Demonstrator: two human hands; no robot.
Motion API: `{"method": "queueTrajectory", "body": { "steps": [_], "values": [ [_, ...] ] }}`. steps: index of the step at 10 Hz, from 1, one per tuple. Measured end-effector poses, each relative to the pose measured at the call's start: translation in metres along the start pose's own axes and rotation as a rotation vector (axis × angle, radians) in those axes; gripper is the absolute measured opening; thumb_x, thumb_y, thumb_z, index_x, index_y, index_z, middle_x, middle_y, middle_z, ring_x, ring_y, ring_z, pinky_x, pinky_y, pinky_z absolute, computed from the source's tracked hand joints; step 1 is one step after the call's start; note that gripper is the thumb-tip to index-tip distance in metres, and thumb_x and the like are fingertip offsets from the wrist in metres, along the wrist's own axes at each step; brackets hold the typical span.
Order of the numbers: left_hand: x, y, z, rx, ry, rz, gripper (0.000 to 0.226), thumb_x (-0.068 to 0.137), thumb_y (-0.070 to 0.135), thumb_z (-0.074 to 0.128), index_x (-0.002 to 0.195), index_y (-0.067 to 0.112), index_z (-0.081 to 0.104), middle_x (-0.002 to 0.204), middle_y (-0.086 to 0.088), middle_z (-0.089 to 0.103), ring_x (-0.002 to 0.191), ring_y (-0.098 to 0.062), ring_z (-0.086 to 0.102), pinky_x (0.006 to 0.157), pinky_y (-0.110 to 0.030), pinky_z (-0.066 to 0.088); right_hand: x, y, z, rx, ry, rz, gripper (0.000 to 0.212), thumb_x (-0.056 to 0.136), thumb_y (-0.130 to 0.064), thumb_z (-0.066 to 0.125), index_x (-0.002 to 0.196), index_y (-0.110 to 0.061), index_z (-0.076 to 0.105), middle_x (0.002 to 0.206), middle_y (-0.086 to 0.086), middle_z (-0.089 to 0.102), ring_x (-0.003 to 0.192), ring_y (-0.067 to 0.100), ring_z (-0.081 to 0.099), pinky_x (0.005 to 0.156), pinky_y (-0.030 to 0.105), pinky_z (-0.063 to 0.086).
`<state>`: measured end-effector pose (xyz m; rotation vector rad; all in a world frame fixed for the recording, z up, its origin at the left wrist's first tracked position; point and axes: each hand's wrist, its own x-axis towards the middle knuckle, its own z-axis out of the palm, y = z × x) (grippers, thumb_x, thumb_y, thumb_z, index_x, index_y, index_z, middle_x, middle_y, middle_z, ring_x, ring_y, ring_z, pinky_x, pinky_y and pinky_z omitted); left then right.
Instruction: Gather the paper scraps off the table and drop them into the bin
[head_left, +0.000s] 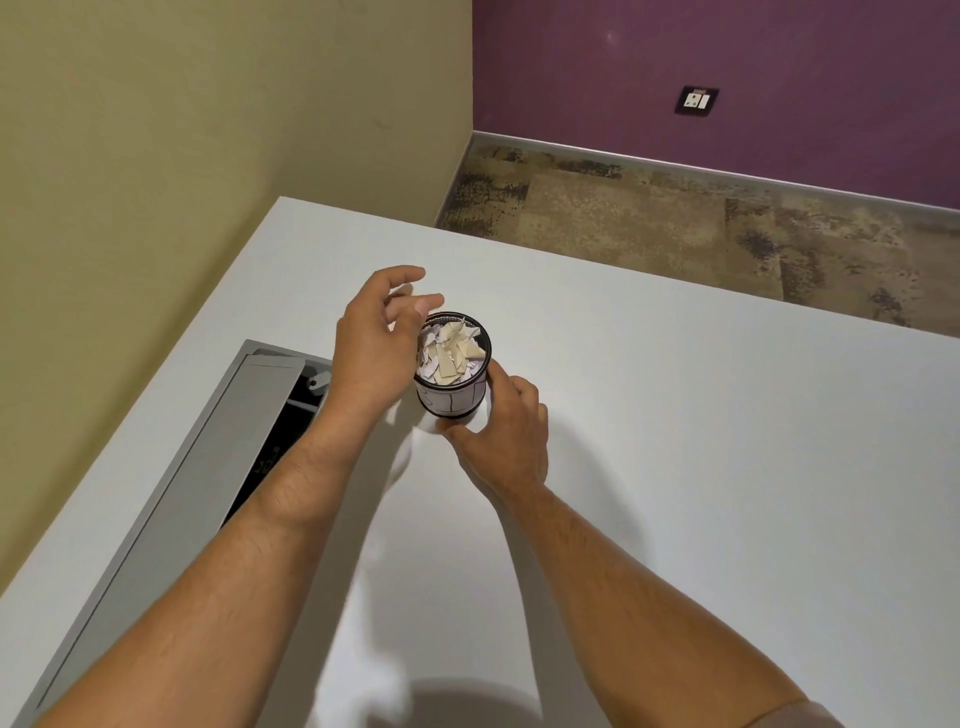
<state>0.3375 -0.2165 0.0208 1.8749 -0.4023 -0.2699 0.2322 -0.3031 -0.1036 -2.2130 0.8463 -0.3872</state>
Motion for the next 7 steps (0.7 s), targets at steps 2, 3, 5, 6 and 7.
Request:
{"method": "queueTrajectory", "body": {
  "steps": [2, 3, 5, 6, 7],
  "values": [
    [-0.003, -0.008, 0.003, -0.043, 0.14, 0.009, 0.033, 0.083, 0.004, 0.07, 0.106, 0.027, 0.065, 0.101, 0.011, 0.071, 0.086, -0.003, 0.07, 0.086, -0.029, 0.057, 0.0, 0.002, 0.002, 0.003, 0.031, 0.005, 0.086, 0.057, -0.064, 0.068, 0.135, -0.044, 0.035, 0.115, -0.02, 0.051, 0.116, 0.004, 0.036, 0.086, 0.025, 0.037],
    [-0.012, -0.008, 0.004, 0.006, 0.182, 0.065, 0.022, 0.088, 0.014, 0.068, 0.104, 0.029, 0.067, 0.098, 0.012, 0.072, 0.089, -0.002, 0.068, 0.086, -0.024, 0.055, -0.001, 0.003, 0.0, 0.022, -0.018, 0.035, 0.093, 0.057, -0.062, 0.07, 0.139, -0.044, 0.031, 0.126, -0.018, 0.051, 0.122, 0.007, 0.037, 0.092, 0.029, 0.04],
    [-0.054, -0.003, 0.007, -0.003, 0.113, 0.031, 0.022, 0.101, 0.029, 0.051, 0.116, 0.026, 0.066, 0.116, 0.008, 0.07, 0.111, -0.003, 0.061, 0.091, -0.013, 0.047, -0.011, 0.006, -0.023, 0.265, -0.24, 0.105, 0.112, 0.057, -0.041, 0.078, 0.147, -0.045, 0.011, 0.145, -0.025, 0.036, 0.133, -0.001, 0.025, 0.11, 0.035, 0.03],
    [-0.085, -0.007, 0.014, 0.061, 0.081, 0.058, 0.028, 0.103, 0.029, 0.047, 0.124, 0.022, 0.065, 0.13, 0.011, 0.062, 0.125, 0.0, 0.051, 0.104, -0.021, 0.042, -0.031, 0.003, -0.044, 0.546, -0.269, 0.203, 0.099, 0.074, -0.027, 0.079, 0.152, -0.037, 0.017, 0.153, -0.012, 0.031, 0.139, -0.002, 0.027, 0.114, 0.031, 0.031],
    [-0.116, -0.013, 0.029, 0.086, 0.076, 0.008, 0.032, 0.104, 0.029, 0.044, 0.13, 0.022, 0.06, 0.144, 0.009, 0.049, 0.135, -0.002, 0.04, 0.11, -0.028, 0.036, -0.063, 0.008, -0.066, 0.399, -0.081, 0.114, 0.067, 0.091, -0.027, 0.064, 0.15, -0.023, 0.031, 0.15, -0.002, 0.039, 0.131, -0.004, 0.036, 0.105, 0.006, 0.027]
  ]
}}
